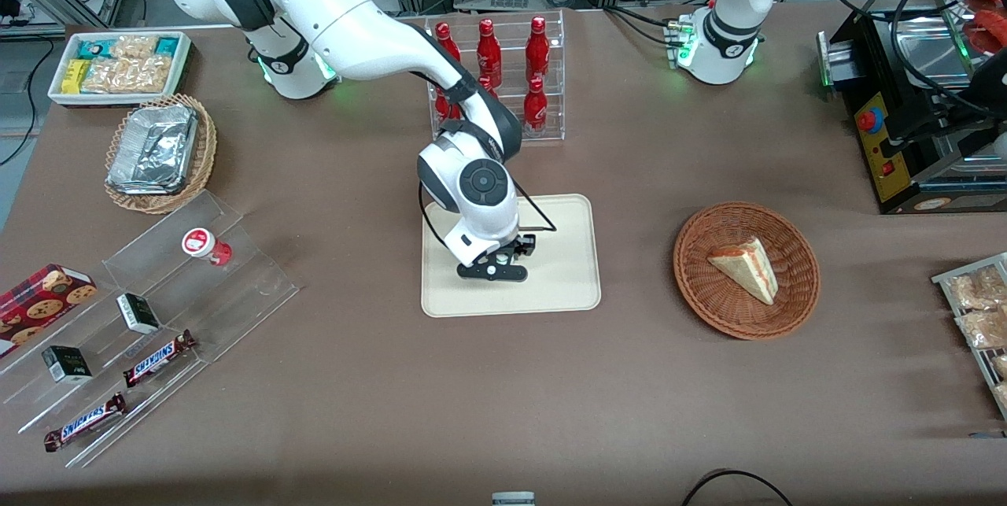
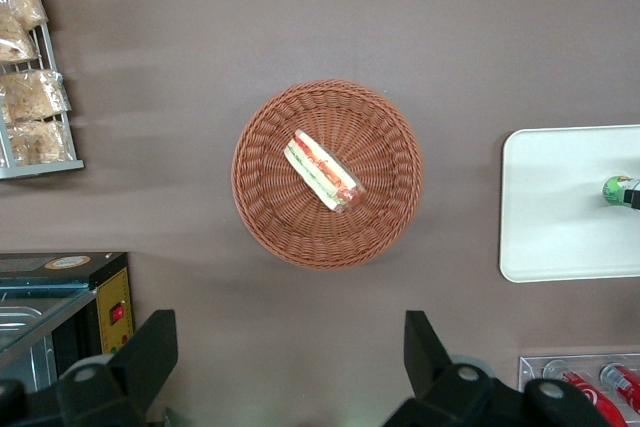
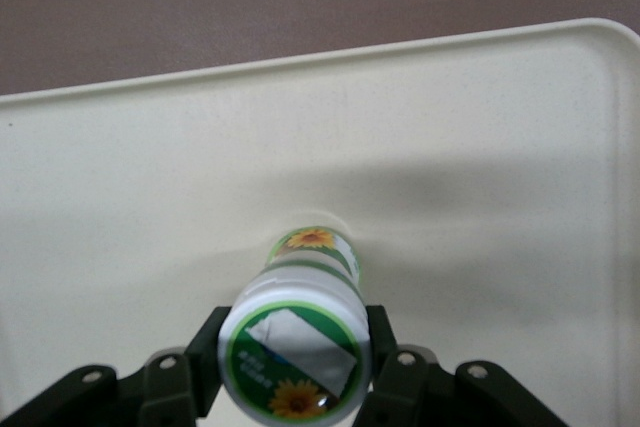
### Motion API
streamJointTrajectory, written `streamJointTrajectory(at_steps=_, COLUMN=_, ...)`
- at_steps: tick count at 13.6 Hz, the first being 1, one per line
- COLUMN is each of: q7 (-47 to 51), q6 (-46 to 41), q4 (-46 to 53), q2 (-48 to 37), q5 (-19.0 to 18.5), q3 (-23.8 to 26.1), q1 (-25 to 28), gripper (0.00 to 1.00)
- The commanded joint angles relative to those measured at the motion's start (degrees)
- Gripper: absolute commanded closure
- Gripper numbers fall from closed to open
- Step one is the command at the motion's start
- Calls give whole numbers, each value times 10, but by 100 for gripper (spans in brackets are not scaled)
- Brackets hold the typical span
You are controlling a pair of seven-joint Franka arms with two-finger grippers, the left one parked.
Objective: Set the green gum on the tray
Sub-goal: 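Lower the gum bottle onto the tray and open the right gripper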
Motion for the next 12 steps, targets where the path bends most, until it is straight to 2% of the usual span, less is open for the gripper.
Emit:
streamJointTrajectory(at_steps=1, q7=3, q6=9, q4=22, q2=16, q5=8, q3=-5, q1=5, gripper=4)
streamJointTrajectory(at_steps=2, q7=-1, q6=14, q4=20, q2=15, q5=5, q3=-5, q1=5, gripper=0)
streamJointTrajectory(at_steps=3, q7=-3, q6=18, q4=19, q2=15, q5=-4, q3=-5, q1=7, gripper=0)
streamJointTrajectory(at_steps=5, q7=-1, q6=32, q4=13, q2=15, q5=-50, q3=-5, q1=14, gripper=0)
streamJointTrajectory(at_steps=12, q7=-58, q6=26, q4=-3, q2=-9, q5=-64, q3=-5, q1=7, gripper=0)
